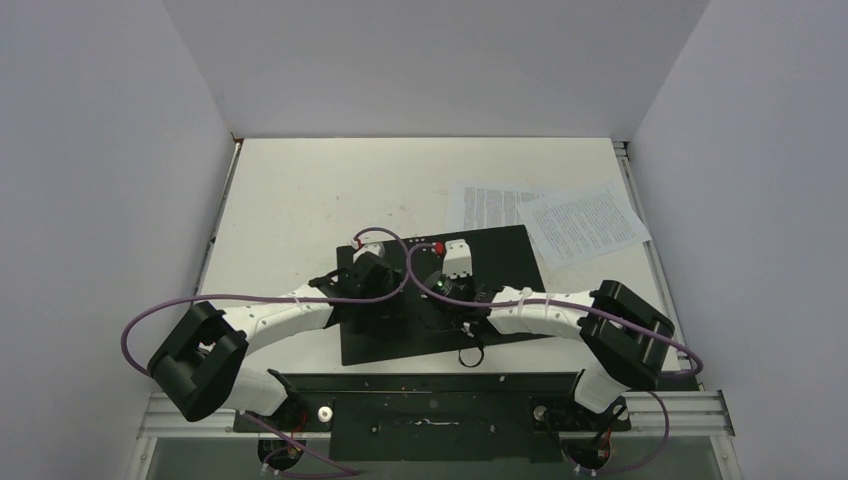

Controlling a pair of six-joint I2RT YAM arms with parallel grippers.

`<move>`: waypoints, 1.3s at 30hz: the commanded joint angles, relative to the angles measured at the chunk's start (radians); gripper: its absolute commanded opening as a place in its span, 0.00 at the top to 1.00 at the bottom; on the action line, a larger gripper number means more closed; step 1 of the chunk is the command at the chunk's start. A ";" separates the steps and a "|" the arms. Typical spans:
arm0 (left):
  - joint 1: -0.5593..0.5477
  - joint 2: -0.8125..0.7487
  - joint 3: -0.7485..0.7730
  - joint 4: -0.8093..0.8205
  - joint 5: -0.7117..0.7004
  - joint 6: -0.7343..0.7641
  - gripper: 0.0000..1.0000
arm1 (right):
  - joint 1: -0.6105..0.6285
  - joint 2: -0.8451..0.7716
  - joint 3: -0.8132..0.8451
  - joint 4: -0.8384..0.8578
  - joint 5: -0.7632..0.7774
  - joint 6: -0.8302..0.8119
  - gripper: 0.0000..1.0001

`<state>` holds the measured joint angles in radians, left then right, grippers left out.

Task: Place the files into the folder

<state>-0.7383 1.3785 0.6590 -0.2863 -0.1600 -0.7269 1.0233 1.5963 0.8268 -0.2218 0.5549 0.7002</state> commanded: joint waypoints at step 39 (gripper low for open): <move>-0.027 -0.024 -0.034 -0.043 0.034 -0.024 0.03 | -0.194 -0.265 -0.074 0.051 -0.338 -0.025 0.95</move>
<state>-0.7544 1.3624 0.6491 -0.2878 -0.1608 -0.7296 0.8581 1.3663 0.8162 -0.2752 0.3813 0.6304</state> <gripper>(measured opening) 0.967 0.059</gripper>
